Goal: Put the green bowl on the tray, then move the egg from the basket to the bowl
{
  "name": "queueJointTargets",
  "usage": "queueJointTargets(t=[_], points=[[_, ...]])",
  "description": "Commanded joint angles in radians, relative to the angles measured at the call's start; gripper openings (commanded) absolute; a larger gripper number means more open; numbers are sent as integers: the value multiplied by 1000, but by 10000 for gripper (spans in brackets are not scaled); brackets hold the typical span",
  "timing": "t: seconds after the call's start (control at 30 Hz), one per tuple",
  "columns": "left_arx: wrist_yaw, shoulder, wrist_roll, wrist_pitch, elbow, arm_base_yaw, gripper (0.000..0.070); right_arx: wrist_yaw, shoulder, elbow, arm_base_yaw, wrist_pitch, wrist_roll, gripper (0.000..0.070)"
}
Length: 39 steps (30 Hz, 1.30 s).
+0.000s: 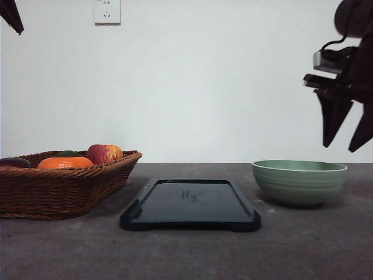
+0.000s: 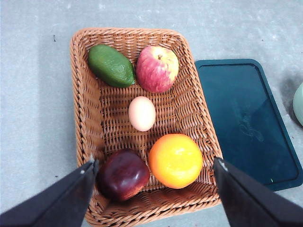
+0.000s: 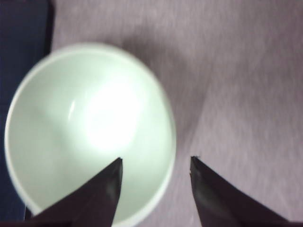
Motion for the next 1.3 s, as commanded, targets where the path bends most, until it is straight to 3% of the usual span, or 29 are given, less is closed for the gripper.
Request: queueJointTargets(t=[0.0, 0.17, 0.33, 0.47, 0.83, 1.03, 1.27], points=[[6, 11, -6, 7, 26, -4, 501, 0, 50, 50, 2, -17, -11, 271], [6, 12, -6, 10, 26, -4, 501, 1, 136, 132, 2, -77, -12, 266], [6, 13, -6, 13, 26, -4, 501, 4, 169, 145, 2, -103, -16, 194], [6, 13, -6, 23, 26, -4, 501, 5, 181, 145, 2, -128, -24, 175], [6, 13, -6, 26, 26, -4, 501, 30, 195, 145, 2, -151, -44, 8], [6, 13, -6, 27, 26, -4, 501, 19, 193, 150, 4, -177, -52, 8], [6, 13, -6, 26, 26, -4, 501, 19, 193, 241, 39, -295, -78, 8]])
